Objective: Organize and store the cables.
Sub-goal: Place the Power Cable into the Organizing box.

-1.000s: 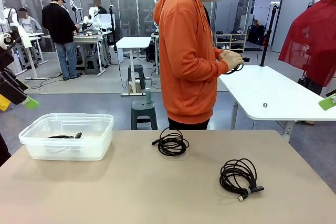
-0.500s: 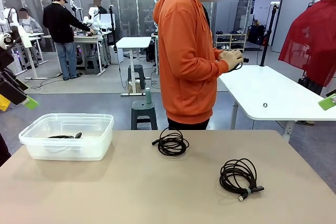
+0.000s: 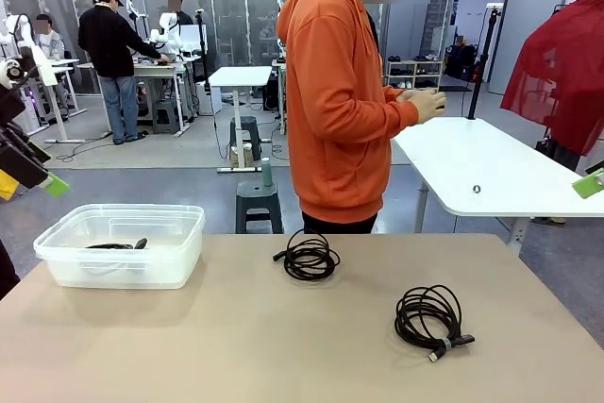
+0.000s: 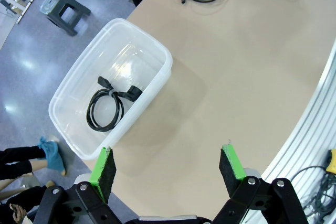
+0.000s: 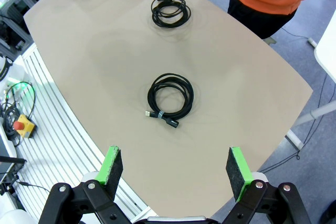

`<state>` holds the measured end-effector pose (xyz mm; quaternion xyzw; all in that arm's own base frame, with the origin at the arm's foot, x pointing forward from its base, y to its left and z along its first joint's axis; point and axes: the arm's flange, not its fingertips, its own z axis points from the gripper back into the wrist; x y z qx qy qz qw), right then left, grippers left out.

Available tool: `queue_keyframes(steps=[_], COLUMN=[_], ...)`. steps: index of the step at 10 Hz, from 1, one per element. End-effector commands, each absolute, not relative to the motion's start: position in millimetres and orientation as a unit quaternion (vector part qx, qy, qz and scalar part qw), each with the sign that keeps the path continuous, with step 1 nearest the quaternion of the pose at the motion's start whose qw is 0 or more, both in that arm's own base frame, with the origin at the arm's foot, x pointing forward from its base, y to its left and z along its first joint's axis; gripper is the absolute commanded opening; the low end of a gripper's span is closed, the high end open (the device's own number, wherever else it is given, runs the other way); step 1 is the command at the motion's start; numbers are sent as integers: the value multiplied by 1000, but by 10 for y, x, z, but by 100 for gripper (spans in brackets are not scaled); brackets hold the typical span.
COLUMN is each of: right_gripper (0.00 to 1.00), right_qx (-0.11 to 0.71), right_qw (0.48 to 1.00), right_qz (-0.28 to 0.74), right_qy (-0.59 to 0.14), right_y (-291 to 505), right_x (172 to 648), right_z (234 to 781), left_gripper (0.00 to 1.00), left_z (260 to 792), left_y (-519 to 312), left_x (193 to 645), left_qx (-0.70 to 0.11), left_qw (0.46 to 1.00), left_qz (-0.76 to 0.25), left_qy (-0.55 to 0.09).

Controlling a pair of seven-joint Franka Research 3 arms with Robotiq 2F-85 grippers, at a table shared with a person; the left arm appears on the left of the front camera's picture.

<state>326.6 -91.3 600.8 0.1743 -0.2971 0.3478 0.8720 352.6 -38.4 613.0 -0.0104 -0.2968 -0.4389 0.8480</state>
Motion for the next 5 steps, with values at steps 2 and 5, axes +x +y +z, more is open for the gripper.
queue_keyframes(steps=[2, 5], right_gripper=[100, 100], right_qx=[178, 178], right_qw=[868, 868], right_qz=[354, 354], right_qy=[-300, -300], right_y=[-918, -918], right_x=[3260, 3260], right_z=[6006, 6006], left_gripper=[100, 100], left_z=[6141, 6141], left_y=[-401, -401], left_x=[3522, 3522], left_qx=[-8, -8], left_qw=[851, 851], left_qz=[-433, -433], left_qy=[-297, -297])
